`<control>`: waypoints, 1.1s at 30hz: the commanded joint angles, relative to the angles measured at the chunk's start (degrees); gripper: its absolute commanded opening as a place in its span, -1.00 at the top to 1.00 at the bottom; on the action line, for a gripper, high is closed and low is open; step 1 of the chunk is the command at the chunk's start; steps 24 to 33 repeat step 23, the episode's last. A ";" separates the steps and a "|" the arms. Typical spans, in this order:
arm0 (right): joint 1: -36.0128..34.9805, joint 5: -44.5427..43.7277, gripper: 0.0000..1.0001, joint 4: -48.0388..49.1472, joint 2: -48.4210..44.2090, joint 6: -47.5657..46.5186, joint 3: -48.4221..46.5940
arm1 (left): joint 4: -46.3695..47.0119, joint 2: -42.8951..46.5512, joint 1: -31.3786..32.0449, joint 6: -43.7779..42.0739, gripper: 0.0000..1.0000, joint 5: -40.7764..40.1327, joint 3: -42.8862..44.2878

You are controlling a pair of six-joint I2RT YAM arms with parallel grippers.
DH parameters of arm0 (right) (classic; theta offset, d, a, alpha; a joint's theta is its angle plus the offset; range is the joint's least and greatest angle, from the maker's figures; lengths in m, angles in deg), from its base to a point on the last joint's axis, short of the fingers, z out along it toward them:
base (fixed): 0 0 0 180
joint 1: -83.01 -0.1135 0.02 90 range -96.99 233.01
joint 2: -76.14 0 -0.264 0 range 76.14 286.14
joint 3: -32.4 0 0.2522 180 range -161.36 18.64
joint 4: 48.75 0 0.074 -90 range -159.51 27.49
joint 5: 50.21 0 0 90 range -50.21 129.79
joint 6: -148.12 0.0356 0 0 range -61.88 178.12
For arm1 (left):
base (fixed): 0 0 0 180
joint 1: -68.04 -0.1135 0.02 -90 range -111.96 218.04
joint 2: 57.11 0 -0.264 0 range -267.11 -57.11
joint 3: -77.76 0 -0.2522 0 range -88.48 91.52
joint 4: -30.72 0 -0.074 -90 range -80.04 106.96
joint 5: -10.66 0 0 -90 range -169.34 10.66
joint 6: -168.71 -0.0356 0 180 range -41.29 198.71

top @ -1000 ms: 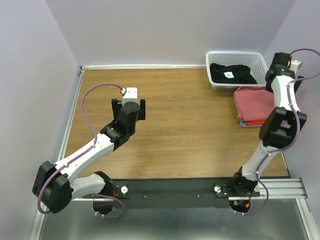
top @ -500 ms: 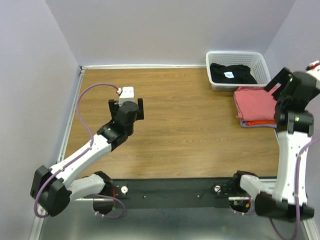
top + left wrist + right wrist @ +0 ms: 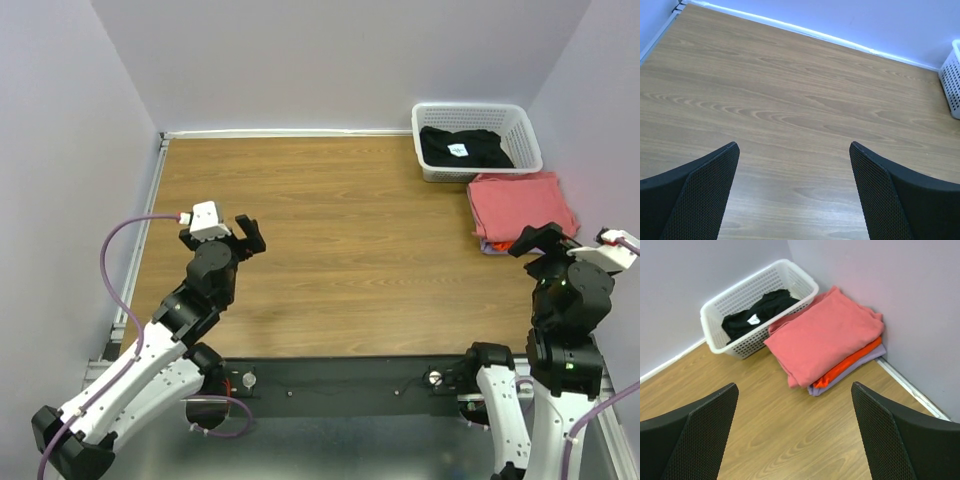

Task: Fold and stack the t-shirts
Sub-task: Reset both grippers

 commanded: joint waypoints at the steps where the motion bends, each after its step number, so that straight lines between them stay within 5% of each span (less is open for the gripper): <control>1: -2.40 1.14 -1.00 2.34 -0.64 -1.27 3.08 | 4.05 5.61 0.19 1.00 -0.97 -3.60 -3.75; 9: -7.75 0.09 -1.00 3.21 -2.49 -2.51 5.37 | 9.14 11.69 0.27 -3.04 -0.97 -5.89 -9.81; 20: -17.60 -3.96 -1.00 3.92 0.24 -5.41 2.91 | 11.97 5.72 0.27 -6.39 -0.96 -3.34 -7.80; 33: -19.10 -3.78 -1.00 4.09 -0.11 -6.02 3.00 | 11.70 6.33 0.19 -6.39 -0.96 -3.95 -7.88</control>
